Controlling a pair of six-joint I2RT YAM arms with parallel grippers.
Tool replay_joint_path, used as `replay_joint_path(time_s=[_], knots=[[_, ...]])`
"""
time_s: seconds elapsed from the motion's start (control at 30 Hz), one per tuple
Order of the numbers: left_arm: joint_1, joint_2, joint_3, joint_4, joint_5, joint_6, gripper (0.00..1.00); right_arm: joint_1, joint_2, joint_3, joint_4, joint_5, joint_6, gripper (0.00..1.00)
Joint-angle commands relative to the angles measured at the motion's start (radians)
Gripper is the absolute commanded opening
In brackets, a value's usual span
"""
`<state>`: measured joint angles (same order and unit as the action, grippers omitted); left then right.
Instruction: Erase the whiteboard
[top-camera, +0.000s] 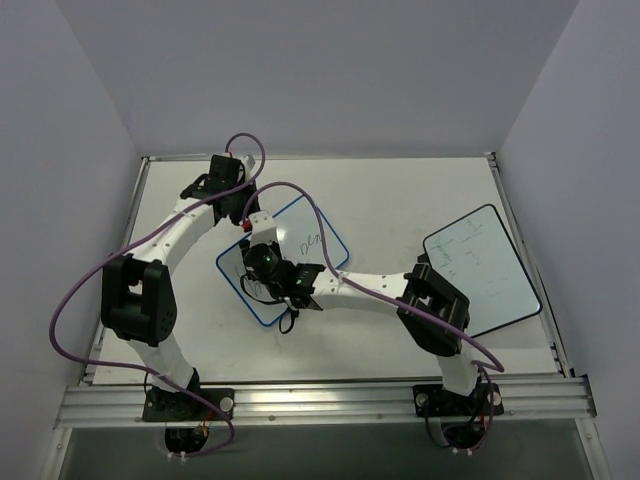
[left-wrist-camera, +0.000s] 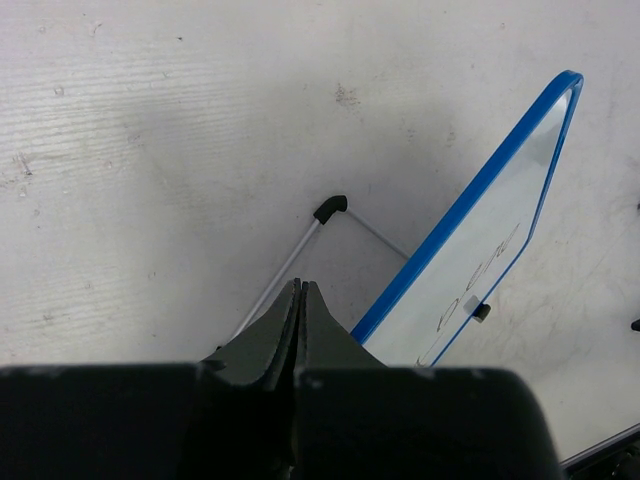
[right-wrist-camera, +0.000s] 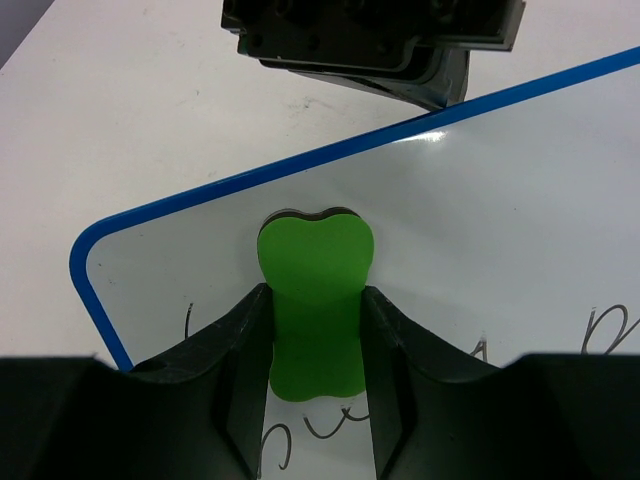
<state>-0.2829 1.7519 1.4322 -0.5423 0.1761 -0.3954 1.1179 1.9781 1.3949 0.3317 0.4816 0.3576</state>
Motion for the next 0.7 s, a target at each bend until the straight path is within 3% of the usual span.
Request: replay_joint_path(time_s=[0.0, 0.67], knots=[[-0.015, -0.034, -0.004, -0.015, 0.026, 0.010, 0.02, -0.001, 0.021, 0.024, -0.056, 0.057, -0.023, 0.00], [-0.025, -0.022, 0.004, -0.013, 0.023, 0.009, 0.02, 0.141, 0.031, 0.003, -0.019, 0.040, -0.049, 0.00]])
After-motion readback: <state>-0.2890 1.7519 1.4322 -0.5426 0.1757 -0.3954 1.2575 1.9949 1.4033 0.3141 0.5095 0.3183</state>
